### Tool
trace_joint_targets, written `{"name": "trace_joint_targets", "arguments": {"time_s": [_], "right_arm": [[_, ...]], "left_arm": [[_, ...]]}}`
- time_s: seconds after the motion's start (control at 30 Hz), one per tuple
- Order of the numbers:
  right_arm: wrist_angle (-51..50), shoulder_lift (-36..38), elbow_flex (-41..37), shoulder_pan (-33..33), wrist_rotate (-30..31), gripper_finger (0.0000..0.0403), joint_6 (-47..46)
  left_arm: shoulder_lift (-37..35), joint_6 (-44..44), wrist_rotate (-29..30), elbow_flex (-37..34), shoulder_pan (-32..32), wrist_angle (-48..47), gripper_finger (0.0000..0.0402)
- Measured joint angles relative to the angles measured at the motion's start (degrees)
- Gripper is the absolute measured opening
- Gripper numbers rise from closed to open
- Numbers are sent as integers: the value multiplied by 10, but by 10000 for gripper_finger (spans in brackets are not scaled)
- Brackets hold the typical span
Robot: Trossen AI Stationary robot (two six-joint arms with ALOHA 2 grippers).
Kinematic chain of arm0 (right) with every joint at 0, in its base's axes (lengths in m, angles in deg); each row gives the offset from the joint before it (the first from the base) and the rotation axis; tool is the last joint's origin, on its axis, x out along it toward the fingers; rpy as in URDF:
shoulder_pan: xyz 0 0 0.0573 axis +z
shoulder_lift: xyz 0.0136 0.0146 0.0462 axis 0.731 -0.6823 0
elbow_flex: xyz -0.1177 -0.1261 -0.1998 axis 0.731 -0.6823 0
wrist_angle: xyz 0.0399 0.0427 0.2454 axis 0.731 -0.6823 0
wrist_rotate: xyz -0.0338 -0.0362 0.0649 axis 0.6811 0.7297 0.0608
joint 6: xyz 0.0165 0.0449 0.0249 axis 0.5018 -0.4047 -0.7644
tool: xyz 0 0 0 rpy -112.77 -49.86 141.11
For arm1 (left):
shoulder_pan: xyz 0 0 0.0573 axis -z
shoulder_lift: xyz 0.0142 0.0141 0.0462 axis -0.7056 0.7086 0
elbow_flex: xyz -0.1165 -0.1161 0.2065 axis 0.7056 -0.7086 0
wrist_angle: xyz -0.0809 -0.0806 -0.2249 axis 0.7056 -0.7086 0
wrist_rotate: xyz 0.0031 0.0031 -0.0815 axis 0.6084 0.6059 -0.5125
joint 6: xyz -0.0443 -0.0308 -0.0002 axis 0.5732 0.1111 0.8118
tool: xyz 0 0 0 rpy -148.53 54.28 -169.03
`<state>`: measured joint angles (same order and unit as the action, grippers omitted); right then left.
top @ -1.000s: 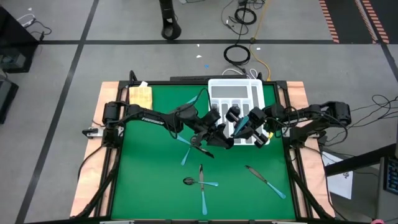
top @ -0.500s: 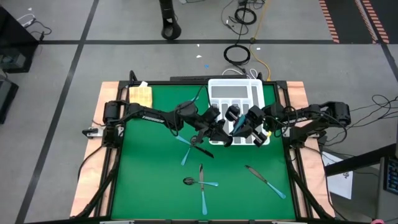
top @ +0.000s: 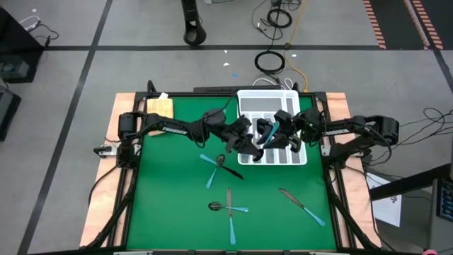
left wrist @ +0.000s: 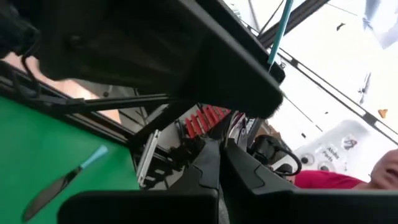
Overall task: Sort silverware
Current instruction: Put the blue spoon into the silverware organizer
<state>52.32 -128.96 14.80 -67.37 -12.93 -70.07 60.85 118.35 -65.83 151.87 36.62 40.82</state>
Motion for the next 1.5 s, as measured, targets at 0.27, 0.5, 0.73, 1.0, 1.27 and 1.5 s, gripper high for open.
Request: {"name": "trace_joint_targets", "arguments": {"time_s": [0.27,0.5,0.73,1.0,1.27,1.5], "right_arm": [[-41,0,0,-110,-129,155,-123],[-186,0,0,-168,-142,155,-81],[-388,0,-1,-215,-98,155,-10],[-372,3,40,-298,-139,155,-8],[-452,36,203,-247,-223,155,-13],[-778,37,307,-173,-230,143,69]], "left_arm": [[-5,14,-109,0,-65,-23,3],[-5,43,-248,0,-131,-31,3],[-9,10,-266,1,-165,-141,3],[-9,-188,-302,1,-106,-374,3],[-9,-446,-203,1,-68,-624,3],[-9,-635,62,22,-82,-889,3]]}}
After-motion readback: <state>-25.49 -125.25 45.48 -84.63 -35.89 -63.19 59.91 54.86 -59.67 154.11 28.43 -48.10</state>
